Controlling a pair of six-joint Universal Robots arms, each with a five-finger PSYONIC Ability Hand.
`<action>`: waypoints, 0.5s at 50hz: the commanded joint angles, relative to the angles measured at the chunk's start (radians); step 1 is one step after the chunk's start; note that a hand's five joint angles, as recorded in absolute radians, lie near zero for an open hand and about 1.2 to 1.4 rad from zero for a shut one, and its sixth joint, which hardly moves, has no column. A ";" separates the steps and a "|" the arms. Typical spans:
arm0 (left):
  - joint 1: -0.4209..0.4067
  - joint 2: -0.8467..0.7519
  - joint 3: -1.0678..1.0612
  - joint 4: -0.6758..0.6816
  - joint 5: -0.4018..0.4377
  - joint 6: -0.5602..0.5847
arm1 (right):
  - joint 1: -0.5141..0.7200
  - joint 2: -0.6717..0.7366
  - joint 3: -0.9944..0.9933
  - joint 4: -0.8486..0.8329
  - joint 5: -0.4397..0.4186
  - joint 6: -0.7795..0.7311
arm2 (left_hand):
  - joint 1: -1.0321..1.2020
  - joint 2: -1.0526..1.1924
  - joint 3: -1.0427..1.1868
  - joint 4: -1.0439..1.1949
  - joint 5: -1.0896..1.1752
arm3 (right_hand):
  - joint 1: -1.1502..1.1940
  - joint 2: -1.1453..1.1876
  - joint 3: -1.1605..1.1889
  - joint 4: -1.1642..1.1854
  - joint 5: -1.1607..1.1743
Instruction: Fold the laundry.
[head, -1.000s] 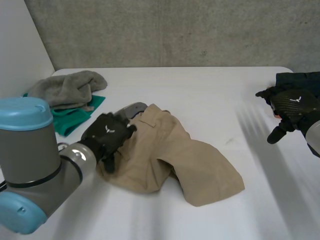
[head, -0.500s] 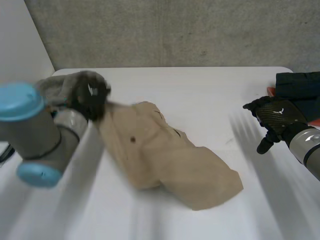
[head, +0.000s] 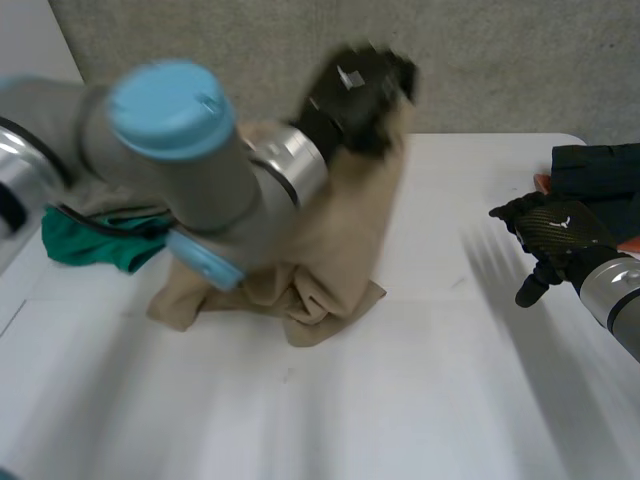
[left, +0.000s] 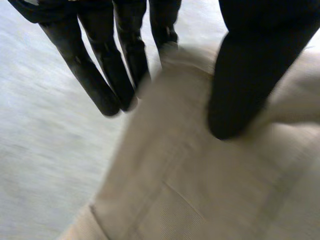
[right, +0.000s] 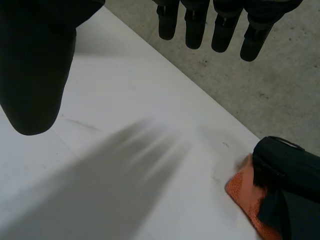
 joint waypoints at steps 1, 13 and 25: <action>-0.067 -0.097 -0.016 -0.068 0.043 -0.004 | -0.006 -0.002 0.001 -0.009 0.000 0.000 | -0.521 -0.582 -0.584 -0.580 -0.575 | -0.044 -0.034 -0.030 -0.038 -0.047; 0.006 0.174 -0.223 -0.192 -0.376 0.004 | -0.004 -0.042 0.012 -0.052 -0.055 -0.066 | -0.528 -0.589 -0.591 -0.587 -0.582 | -0.044 -0.034 -0.030 -0.038 -0.047; 0.097 0.415 -0.741 -0.276 -0.375 0.061 | 0.083 0.035 -0.012 -0.003 -0.193 -0.333 | -0.528 -0.589 -0.591 -0.587 -0.582 | -0.044 -0.034 -0.030 -0.038 -0.047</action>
